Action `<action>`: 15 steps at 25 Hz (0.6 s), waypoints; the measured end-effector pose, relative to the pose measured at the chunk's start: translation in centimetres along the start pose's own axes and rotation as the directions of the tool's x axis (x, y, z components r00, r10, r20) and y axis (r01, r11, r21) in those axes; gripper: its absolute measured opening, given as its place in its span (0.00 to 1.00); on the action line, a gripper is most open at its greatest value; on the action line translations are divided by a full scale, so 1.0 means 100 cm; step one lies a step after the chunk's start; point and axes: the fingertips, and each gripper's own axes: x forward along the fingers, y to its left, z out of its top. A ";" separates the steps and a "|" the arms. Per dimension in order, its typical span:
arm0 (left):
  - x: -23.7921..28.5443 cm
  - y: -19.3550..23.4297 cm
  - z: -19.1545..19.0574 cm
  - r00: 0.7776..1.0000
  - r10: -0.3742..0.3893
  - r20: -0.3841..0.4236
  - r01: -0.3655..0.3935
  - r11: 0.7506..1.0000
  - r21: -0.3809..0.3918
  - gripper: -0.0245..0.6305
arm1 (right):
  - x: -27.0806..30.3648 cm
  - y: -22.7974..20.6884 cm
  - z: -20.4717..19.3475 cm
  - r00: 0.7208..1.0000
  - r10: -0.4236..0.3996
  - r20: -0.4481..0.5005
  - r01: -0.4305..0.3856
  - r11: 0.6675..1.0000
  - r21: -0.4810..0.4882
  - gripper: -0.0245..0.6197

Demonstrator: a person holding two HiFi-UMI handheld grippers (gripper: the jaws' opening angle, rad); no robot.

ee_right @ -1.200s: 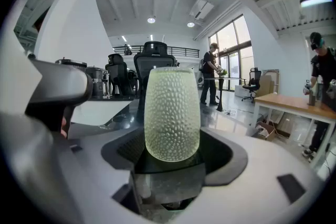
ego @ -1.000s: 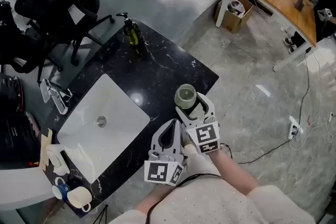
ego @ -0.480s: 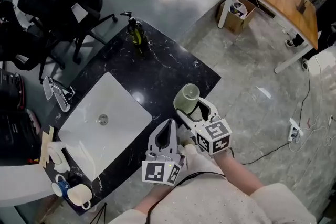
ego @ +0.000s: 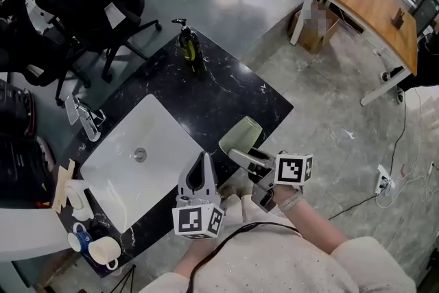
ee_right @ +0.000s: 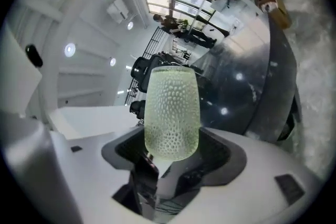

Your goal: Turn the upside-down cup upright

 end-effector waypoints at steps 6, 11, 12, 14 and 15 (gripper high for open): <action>0.000 -0.012 0.003 0.999 -0.030 0.029 0.030 1.000 0.001 0.05 | 0.007 0.016 -0.012 0.975 0.219 0.047 -0.218 0.886 0.409 0.53; 0.004 -0.024 0.002 0.996 -0.080 0.030 0.078 0.995 0.061 0.05 | 0.007 0.019 -0.012 0.930 0.330 0.160 -0.356 0.710 0.608 0.53; 0.004 -0.025 0.003 0.996 -0.080 0.029 0.078 0.995 0.068 0.04 | 0.007 0.020 -0.010 0.919 0.349 0.184 -0.382 0.674 0.632 0.53; 0.003 -0.024 0.006 0.997 -0.075 0.026 0.073 0.994 0.086 0.05 | 0.006 0.023 -0.007 0.888 0.392 0.240 -0.443 0.591 0.675 0.53; 0.002 -0.024 0.007 0.997 -0.073 0.023 0.071 0.993 0.094 0.04 | 0.006 0.026 -0.005 0.870 0.413 0.269 -0.473 0.546 0.691 0.53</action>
